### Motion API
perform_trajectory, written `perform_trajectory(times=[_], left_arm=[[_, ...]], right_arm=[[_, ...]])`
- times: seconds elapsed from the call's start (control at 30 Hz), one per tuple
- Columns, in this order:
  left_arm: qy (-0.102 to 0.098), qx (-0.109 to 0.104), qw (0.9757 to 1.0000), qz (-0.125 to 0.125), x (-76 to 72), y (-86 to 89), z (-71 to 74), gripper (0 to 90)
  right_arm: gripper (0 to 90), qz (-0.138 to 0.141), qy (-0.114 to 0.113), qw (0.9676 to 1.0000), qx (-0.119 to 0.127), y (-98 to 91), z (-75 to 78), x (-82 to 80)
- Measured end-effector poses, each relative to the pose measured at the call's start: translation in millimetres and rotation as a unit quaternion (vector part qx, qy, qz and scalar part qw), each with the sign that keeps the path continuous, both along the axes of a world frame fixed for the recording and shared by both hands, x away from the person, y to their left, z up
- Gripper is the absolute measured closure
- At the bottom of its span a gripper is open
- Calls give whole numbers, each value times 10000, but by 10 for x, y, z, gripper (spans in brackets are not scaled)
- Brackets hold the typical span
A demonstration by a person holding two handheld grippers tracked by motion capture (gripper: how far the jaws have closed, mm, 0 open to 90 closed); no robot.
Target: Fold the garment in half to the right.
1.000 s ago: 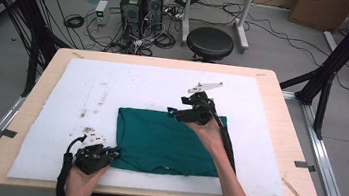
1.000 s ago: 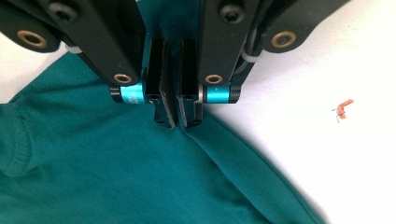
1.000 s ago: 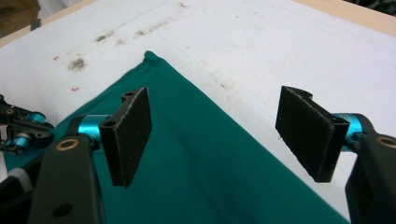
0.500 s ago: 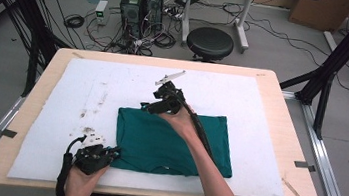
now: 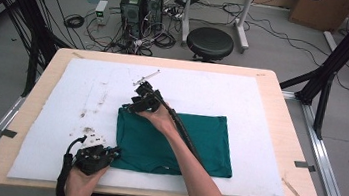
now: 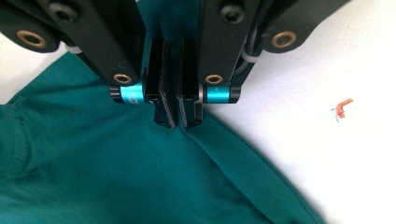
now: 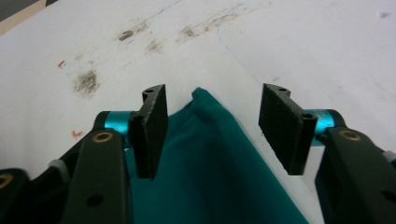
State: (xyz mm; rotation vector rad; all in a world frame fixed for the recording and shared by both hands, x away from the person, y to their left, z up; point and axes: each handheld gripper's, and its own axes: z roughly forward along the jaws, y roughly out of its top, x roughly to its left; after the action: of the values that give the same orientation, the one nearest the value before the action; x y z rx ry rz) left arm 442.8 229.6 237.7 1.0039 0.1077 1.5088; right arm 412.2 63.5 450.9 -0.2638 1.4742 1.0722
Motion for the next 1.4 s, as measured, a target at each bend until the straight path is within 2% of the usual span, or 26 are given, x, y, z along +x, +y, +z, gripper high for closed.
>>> perform_trajectory(times=[0.03,0.13,0.3,0.37,0.43,0.57,0.73,0.8,0.97,1.03,1.1,1.13,1.3,1.4], left_arm=[[-8,-2,10000,12,0,-1,-2,852],[-30,-8,10000,35,2,-4,-6,852],[-23,2,10000,26,1,-1,-5,851],[-24,-3,10000,26,2,-2,-5,851],[-24,0,10000,24,3,-1,-6,851],[-19,-3,10000,13,2,-1,-6,851],[22,-6,10000,-55,5,11,1,851],[6,-11,10000,-57,7,11,-1,851],[-50,-46,10000,-41,9,3,-25,853],[-99,-34,9999,-4,5,-3,-34,854],[-128,-10,9999,-80,-13,11,-45,856],[-140,-1,9999,-97,-19,20,-47,857],[-257,-12,9990,-365,-109,86,-89,859],[-434,-37,9980,-455,-205,140,-142,859]], right_arm=[[452,-20,29,10000,6,38,7,16],[493,-117,-87,9999,25,135,11,65],[509,-141,27,9999,-2,215,49,147],[533,-81,161,9998,0,233,57,168],[551,-19,201,9998,7,261,50,179],[581,-135,167,9998,-19,320,38,220],[688,-441,-82,9990,-40,389,-4,235],[747,-492,-173,9986,-32,394,-11,235],[834,-553,-239,9982,4,401,-22,228],[854,-588,-318,9978,3,407,-36,214],[862,-614,-363,9975,-15,416,-53,186],[864,-609,-451,9971,-38,416,-62,159],[864,-477,-557,9973,-14,396,-92,16],[864,-292,-549,9981,-46,397,-107,-59]])
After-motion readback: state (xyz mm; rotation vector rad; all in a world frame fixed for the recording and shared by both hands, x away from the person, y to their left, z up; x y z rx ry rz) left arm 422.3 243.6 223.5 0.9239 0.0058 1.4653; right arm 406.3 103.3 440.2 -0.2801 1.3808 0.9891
